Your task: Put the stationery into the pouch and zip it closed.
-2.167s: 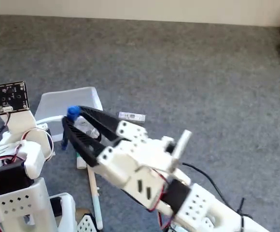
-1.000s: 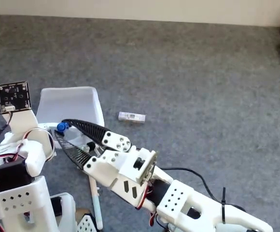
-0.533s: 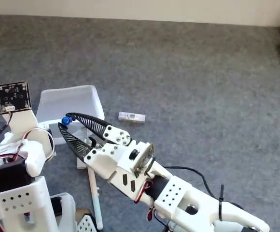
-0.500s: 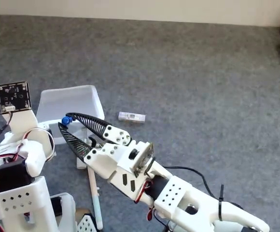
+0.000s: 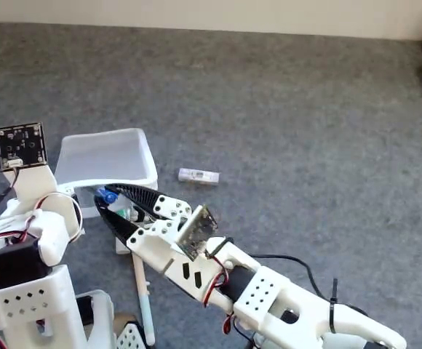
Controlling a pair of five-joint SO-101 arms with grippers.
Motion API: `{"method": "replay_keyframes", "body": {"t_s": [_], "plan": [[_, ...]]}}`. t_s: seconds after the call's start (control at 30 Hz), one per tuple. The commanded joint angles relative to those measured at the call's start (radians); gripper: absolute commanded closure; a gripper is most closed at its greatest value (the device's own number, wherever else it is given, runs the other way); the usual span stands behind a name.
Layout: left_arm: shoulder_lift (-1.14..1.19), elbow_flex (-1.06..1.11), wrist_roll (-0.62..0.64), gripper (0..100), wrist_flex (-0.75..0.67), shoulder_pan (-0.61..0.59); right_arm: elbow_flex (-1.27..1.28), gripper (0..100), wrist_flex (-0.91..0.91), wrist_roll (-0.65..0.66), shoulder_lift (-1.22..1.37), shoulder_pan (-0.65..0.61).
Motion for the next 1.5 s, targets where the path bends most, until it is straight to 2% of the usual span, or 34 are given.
{"method": "replay_keyframes", "body": {"t_s": [0.0,0.13,0.53,0.9,1.3,1.47], "plan": [[0.004,-0.021,-0.002,99,-0.021,0.015,-0.018,93.7,0.074,0.009,-0.015,0.002],[0.004,-0.021,-0.002,99,-0.021,0.015,-0.018,82.1,0.166,0.009,-0.016,0.004],[0.004,-0.021,-0.002,99,-0.023,0.015,-0.019,81.8,0.197,0.009,-0.074,0.004],[0.004,-0.021,-0.002,99,-0.025,0.015,-0.193,81.8,0.665,0.002,-0.272,0.005],[0.004,-0.021,-0.002,99,-0.029,0.007,-0.28,81.8,1.0,0.006,-0.291,0.005],[0.004,-0.03,0.054,99,-0.044,-0.096,-0.282,81.8,1.147,0.006,-0.292,0.038]]}}
